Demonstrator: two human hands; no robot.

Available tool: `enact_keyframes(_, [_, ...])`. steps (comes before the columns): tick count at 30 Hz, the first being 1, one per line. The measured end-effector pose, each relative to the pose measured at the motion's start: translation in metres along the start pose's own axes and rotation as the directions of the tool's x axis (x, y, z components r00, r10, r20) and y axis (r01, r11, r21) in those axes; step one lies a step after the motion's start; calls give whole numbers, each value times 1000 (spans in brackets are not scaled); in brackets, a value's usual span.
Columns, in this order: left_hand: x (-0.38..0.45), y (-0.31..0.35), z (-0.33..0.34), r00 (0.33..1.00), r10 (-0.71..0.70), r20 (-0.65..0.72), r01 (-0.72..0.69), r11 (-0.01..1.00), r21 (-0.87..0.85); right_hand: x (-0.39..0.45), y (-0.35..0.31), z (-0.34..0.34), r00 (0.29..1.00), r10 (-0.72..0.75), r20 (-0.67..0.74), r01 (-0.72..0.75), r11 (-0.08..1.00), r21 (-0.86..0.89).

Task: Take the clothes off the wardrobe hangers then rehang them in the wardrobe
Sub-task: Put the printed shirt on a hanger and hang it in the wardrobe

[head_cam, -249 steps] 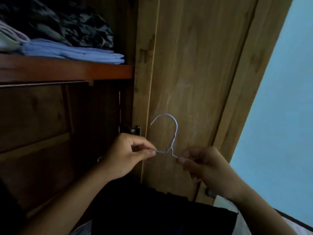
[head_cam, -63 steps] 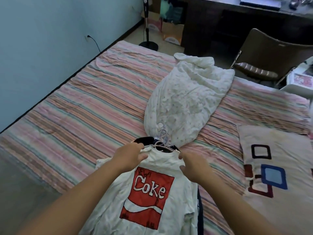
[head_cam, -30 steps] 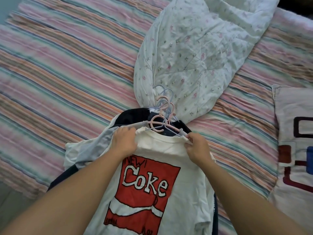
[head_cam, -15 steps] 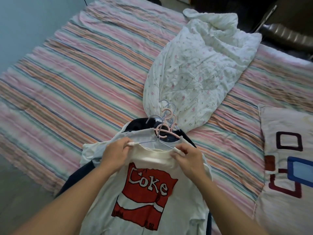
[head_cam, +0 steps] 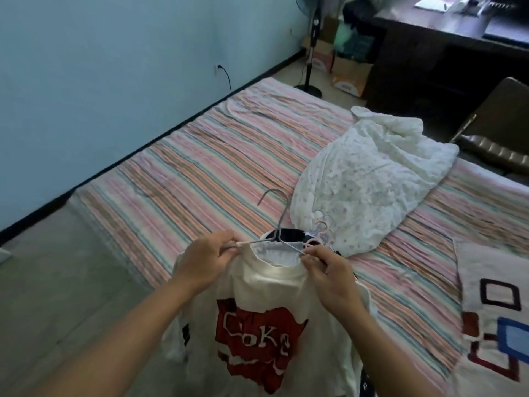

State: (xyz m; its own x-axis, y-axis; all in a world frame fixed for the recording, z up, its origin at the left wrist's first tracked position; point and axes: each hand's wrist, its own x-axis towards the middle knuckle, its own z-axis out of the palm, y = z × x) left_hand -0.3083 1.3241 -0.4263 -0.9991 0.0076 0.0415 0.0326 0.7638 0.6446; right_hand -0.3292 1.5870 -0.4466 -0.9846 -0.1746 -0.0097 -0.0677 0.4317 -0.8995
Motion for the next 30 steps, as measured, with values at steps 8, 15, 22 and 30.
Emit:
enact_keyframes(8, [-104, 41, -110, 971, -46, -236, 34, 998, -56, -56, -125, 5, 969, -232, 89, 233, 972, 5])
enact_keyframes(15, [-197, 69, -201, 934, -73, -350, 36, 993, -111, -105, -224, 8, 883, -418, 211, 434, 900, -30])
enact_keyframes(22, [-286, 96, -283, 883, -98, -459, 51, 992, -115, -153, -320, 27, 752, -591, 292, 625, 780, -30])
enact_keyframes(30, [-382, 125, -353, 768, -89, -634, 2, 991, -137, -211, -417, 66, 604, -721, 339, 742, 664, 91])
